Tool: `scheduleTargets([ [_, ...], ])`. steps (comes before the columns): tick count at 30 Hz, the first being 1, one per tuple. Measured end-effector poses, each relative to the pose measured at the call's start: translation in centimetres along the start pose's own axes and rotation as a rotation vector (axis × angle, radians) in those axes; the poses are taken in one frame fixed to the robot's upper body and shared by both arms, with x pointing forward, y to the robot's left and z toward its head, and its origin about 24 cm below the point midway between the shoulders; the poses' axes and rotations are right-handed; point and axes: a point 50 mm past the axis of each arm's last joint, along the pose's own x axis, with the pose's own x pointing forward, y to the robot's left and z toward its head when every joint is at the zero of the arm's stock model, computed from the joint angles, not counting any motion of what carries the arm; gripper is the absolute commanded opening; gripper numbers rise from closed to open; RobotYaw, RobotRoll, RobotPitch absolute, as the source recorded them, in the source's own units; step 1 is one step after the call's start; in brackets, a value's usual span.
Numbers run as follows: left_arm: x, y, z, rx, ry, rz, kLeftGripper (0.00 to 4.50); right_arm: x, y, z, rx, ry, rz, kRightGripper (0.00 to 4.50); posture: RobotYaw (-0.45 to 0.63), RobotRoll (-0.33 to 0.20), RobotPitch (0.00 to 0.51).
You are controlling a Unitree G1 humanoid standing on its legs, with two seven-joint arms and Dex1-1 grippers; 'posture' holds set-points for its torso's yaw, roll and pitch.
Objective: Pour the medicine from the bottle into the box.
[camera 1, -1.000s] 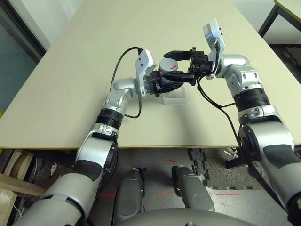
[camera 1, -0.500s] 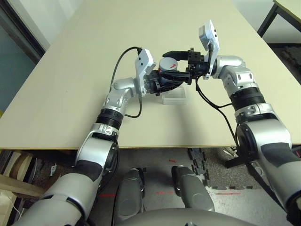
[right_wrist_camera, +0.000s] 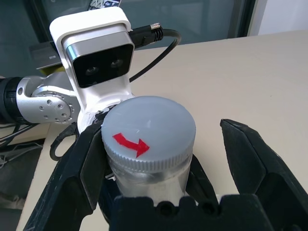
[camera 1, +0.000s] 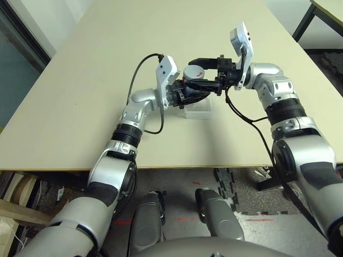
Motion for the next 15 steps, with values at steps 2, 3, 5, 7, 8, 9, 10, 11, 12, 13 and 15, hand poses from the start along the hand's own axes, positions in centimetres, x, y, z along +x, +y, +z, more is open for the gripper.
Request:
scheduleTargets([
  [2, 0.0, 0.0, 0.0, -0.003, 0.001, 0.005, 2.60, -0.4, -0.1, 0.1, -0.005, 0.004, -0.008, 4.50, -0.21, 0.000, 0.129],
  [3, 0.0, 0.1, 0.0, -0.004, 0.001, 0.008, 2.60, -0.6, -0.1, 0.2, -0.005, 0.007, -0.011, 4.50, -0.21, 0.000, 0.129],
  [5, 0.0, 0.0, 0.0, -0.005, 0.002, 0.007, 2.60, -0.7, -0.1, 0.2, 0.002, 0.008, -0.011, 4.50, -0.21, 0.000, 0.129],
  [7, 0.1, 0.0, 0.0, -0.006, 0.002, 0.005, 2.60, -0.8, -0.1, 0.1, 0.008, 0.007, -0.012, 4.50, -0.21, 0.000, 0.130],
  [8, 0.1, 0.0, -0.1, -0.007, 0.003, 0.004, 2.60, -0.8, 0.0, 0.1, 0.012, 0.007, -0.013, 4.50, -0.21, 0.000, 0.131],
  [9, 0.1, -0.1, -0.1, -0.008, 0.003, 0.003, 2.60, -0.9, 0.0, 0.0, 0.015, 0.007, -0.013, 4.50, -0.21, 0.000, 0.130],
  [10, 0.2, -0.1, -0.1, -0.008, 0.003, 0.001, 2.60, -0.9, 0.0, 0.0, 0.019, 0.006, -0.013, 4.50, -0.21, 0.000, 0.131],
  [11, 0.2, -0.1, -0.1, -0.008, 0.005, -0.001, 2.60, -1.0, 0.0, 0.0, 0.020, 0.007, -0.014, 4.50, -0.21, 0.000, 0.130],
  [12, 0.3, -0.1, -0.1, -0.008, 0.007, -0.003, 2.60, -1.1, 0.0, 0.0, 0.024, 0.010, -0.015, 4.50, -0.20, 0.000, 0.130],
  [13, 0.3, -0.2, -0.1, -0.008, 0.007, -0.004, 2.60, -1.1, 0.1, 0.0, 0.025, 0.011, -0.015, 4.50, -0.20, 0.000, 0.130],
  [15, 0.3, -0.2, -0.1, -0.007, 0.009, -0.006, 2.60, -1.2, 0.1, 0.0, 0.027, 0.013, -0.016, 4.50, -0.20, 0.000, 0.131],
])
